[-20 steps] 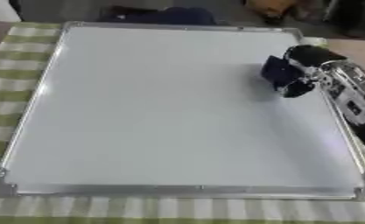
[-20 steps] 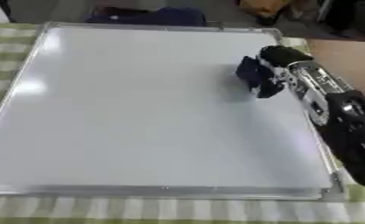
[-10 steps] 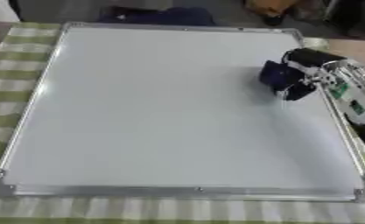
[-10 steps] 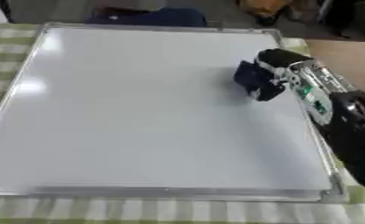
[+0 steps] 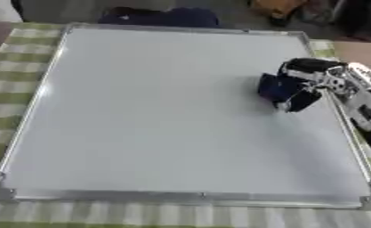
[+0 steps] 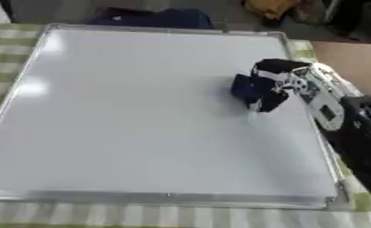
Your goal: Wipe the whiteboard clean with a brush.
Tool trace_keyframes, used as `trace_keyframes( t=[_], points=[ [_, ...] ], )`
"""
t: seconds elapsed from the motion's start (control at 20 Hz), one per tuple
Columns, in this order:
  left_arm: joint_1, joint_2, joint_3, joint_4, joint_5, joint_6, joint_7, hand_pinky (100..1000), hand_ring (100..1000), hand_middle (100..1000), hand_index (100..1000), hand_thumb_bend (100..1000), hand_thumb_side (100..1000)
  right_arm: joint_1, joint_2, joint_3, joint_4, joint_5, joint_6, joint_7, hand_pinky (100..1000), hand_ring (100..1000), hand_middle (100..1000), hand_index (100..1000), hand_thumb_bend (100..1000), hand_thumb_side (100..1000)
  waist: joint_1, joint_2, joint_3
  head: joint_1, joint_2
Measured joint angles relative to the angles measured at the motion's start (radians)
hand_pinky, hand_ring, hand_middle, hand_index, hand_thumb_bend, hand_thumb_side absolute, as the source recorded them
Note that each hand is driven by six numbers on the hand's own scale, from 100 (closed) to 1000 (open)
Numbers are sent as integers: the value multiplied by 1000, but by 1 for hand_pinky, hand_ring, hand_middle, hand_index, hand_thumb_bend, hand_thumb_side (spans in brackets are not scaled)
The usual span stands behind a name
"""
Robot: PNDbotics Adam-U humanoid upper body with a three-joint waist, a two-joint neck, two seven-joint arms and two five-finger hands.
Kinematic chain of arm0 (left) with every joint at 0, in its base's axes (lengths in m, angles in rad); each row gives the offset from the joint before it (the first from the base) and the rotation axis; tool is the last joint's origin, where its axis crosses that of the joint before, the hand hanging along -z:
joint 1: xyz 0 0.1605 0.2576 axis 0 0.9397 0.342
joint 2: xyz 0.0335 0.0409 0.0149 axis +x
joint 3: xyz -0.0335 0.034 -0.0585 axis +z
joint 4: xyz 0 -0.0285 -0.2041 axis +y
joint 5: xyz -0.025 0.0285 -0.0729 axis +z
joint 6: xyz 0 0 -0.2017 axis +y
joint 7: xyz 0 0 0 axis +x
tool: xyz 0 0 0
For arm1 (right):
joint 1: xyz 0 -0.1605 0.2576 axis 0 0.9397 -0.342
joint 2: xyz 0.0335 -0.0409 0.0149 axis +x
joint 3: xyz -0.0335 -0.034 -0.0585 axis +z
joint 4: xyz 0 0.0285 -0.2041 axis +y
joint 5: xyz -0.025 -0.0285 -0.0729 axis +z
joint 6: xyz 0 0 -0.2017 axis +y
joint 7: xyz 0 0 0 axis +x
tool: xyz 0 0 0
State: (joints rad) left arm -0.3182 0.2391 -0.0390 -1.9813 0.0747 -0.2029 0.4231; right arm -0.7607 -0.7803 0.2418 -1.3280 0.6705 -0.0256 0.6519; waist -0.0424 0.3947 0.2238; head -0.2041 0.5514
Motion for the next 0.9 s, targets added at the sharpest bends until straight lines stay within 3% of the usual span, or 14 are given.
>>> trace_keyframes(
  t=[0.9],
  points=[
    [0, 0, 0, 0, 3, 1, 0, 635, 817, 802, 623, 215, 1000, 49, 11, 128, -265, -137, 55, 107, 515, 574, 216, 275, 100, 152, -2, -33, -5, 0, 15]
  ],
)
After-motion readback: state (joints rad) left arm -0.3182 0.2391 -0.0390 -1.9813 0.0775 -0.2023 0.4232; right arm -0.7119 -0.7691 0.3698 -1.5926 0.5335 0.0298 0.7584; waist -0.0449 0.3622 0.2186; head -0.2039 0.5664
